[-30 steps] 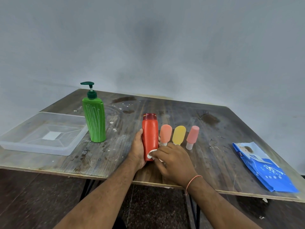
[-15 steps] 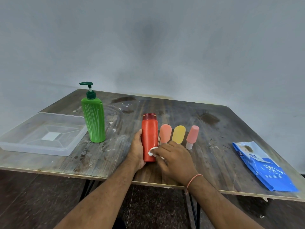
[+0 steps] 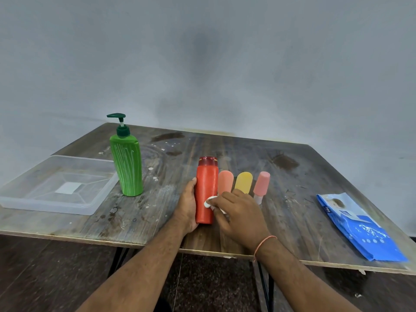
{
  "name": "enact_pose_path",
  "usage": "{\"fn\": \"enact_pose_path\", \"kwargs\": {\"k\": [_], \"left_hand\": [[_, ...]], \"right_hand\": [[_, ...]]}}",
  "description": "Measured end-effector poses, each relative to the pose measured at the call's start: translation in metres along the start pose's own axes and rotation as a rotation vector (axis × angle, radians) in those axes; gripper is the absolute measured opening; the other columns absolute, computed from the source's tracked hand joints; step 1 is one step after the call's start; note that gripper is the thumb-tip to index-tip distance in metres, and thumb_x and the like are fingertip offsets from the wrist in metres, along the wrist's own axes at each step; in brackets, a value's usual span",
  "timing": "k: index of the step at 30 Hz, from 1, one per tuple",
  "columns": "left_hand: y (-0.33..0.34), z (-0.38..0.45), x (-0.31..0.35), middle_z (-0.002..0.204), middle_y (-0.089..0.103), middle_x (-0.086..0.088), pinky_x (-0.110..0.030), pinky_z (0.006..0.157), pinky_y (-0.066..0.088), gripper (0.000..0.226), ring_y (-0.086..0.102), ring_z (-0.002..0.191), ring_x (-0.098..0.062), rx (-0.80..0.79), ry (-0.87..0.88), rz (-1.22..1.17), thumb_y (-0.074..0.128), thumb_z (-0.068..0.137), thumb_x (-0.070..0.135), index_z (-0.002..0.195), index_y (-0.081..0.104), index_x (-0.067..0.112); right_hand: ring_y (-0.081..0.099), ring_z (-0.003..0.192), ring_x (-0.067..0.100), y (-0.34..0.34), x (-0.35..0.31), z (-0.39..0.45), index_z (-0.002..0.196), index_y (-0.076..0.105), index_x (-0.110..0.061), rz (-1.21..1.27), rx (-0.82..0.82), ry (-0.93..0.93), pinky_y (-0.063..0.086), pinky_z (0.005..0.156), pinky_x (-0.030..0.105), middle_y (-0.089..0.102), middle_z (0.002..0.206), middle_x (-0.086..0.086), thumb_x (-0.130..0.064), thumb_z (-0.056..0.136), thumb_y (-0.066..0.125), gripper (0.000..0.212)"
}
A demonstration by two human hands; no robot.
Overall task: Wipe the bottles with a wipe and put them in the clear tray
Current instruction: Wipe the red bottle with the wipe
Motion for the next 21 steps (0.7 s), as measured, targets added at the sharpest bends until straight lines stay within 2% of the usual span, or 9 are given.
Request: {"fn": "enact_pose_path", "kwargs": {"k": [4,11,17,21], "left_hand": [[0.003,-0.005,0.002,0.104,0.079,-0.014,-0.04,0.078,0.058,0.059,0.076,0.09,-0.024,-0.009,0.007,0.063,0.036,0.107,0.057,0.125,0.071,0.012],[0.0,-0.005,0.002,0.114,0.076,-0.02,-0.043,0.083,0.058,0.069,0.075,0.097,-0.029,0.031,-0.002,0.035,0.038,0.104,0.062,0.132,0.067,0.007],[0.007,-0.009,0.001,0.107,0.078,-0.016,-0.043,0.083,0.058,0.058,0.075,0.093,-0.026,-0.02,0.029,0.085,0.035,0.107,0.056,0.12,0.074,0.014],[0.008,-0.009,0.003,0.11,0.076,-0.018,-0.041,0.081,0.058,0.059,0.073,0.094,-0.027,-0.018,0.057,0.084,0.037,0.107,0.056,0.124,0.072,0.014]], "right_hand": [[0.056,0.086,0.014,-0.006,0.008,0.017,0.119,0.072,-0.032,-0.009,0.079,0.094,0.051,0.071,0.041,0.071,0.101,-0.012,-0.033,0.104,0.062,0.019],[0.06,0.089,0.012,-0.001,0.001,-0.002,0.12,0.073,-0.034,0.026,-0.035,-0.008,0.052,0.074,0.038,0.073,0.108,-0.015,-0.036,0.103,0.06,0.021],[0.057,0.084,0.013,-0.013,0.009,0.016,0.117,0.073,-0.033,-0.011,0.107,0.074,0.05,0.07,0.039,0.072,0.101,-0.014,-0.034,0.104,0.063,0.017],[0.057,0.085,0.012,-0.016,0.013,0.023,0.119,0.074,-0.031,-0.006,0.126,0.107,0.051,0.071,0.036,0.073,0.103,-0.013,-0.032,0.104,0.063,0.018]]}}
Point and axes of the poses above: each hand's wrist, its own z-axis towards the middle knuckle, its own y-axis out of the palm, x = y × z, the point moved 4 cm from there along z, towards the middle knuckle
